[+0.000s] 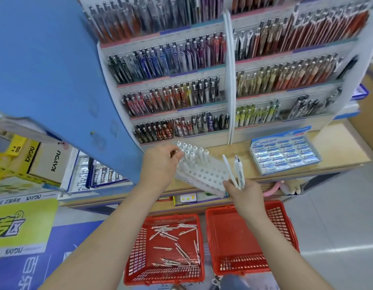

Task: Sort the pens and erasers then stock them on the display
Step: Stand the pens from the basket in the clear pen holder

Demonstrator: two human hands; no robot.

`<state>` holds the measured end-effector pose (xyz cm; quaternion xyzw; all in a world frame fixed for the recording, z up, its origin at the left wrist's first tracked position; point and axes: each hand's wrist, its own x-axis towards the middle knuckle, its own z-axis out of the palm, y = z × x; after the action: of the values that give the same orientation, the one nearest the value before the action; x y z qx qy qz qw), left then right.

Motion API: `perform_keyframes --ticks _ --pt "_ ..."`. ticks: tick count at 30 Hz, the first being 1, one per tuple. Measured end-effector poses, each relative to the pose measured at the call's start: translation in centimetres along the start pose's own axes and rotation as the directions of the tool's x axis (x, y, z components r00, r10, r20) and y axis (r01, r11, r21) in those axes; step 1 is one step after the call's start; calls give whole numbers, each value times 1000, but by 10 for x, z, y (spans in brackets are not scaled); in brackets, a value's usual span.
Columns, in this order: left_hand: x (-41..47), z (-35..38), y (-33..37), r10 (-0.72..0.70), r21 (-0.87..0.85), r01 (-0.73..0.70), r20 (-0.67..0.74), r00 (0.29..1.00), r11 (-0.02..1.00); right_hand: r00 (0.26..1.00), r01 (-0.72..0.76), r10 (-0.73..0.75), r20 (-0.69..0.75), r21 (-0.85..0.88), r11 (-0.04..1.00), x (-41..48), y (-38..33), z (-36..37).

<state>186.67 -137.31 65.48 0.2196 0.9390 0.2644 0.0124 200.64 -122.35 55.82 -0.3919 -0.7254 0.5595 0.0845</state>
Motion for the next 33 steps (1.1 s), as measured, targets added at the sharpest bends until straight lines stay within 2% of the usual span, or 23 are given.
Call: perform_keyframes --ticks 12,17,21,29,31,33 --pt "10 11 1 111 125 -123 94 989 985 1000 3 -3 4 -18 1000 1 -6 -3" --pt "13 16 0 25 94 -32 70 997 995 1000 0 0 14 -1 1000 0 -7 -4" --pt "14 23 -5 41 192 -57 86 995 980 1000 -18 17 19 14 1000 2 -7 -3" --pt "15 31 -1 -18 299 3 47 999 954 999 -28 27 25 38 999 1 -11 -5" --pt "16 31 0 -41 298 21 61 997 954 1000 -19 21 -23 111 994 -5 -19 -9" --pt "15 28 1 -84 277 61 69 994 959 996 -78 86 -8 342 937 -11 -32 -15"
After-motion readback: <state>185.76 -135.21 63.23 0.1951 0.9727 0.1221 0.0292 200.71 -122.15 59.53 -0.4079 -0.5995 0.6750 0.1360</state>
